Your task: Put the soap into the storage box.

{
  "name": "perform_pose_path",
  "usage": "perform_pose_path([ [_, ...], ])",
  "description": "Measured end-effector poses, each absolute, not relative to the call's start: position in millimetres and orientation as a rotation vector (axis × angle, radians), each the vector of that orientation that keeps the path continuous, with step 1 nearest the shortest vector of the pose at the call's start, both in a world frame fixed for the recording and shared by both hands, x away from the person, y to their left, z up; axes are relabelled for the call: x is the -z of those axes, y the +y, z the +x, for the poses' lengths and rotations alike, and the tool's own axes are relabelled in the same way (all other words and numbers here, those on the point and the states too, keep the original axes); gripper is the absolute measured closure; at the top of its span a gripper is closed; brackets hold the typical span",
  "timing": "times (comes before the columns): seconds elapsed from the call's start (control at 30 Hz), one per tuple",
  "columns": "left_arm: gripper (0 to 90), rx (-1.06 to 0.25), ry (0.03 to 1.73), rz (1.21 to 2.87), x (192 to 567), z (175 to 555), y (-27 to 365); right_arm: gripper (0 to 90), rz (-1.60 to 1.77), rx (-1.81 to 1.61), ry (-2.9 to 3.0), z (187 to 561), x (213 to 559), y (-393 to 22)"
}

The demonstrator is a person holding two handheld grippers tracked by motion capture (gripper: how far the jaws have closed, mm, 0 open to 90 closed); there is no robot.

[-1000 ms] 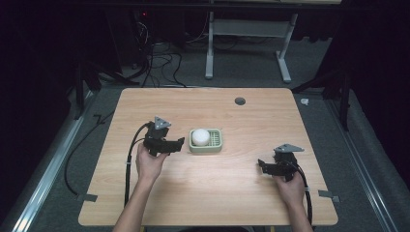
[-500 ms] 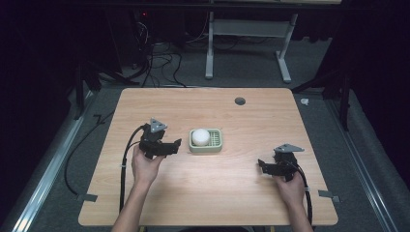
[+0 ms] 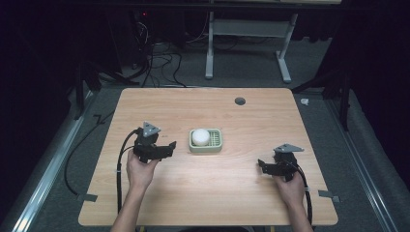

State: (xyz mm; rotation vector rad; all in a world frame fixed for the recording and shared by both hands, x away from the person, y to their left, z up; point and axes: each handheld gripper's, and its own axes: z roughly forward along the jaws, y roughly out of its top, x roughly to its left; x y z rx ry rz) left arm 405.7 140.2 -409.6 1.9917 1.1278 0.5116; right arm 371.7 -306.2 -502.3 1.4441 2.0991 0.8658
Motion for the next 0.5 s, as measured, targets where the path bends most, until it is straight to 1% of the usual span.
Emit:
perform_pose_path([
  [0.5, 22.1, -0.525, 1.152, 1.986, 414.6, 396.5, 149.2, 19.8, 1.444, -0.866, 2.099, 371.7, 502.3, -306.2],
])
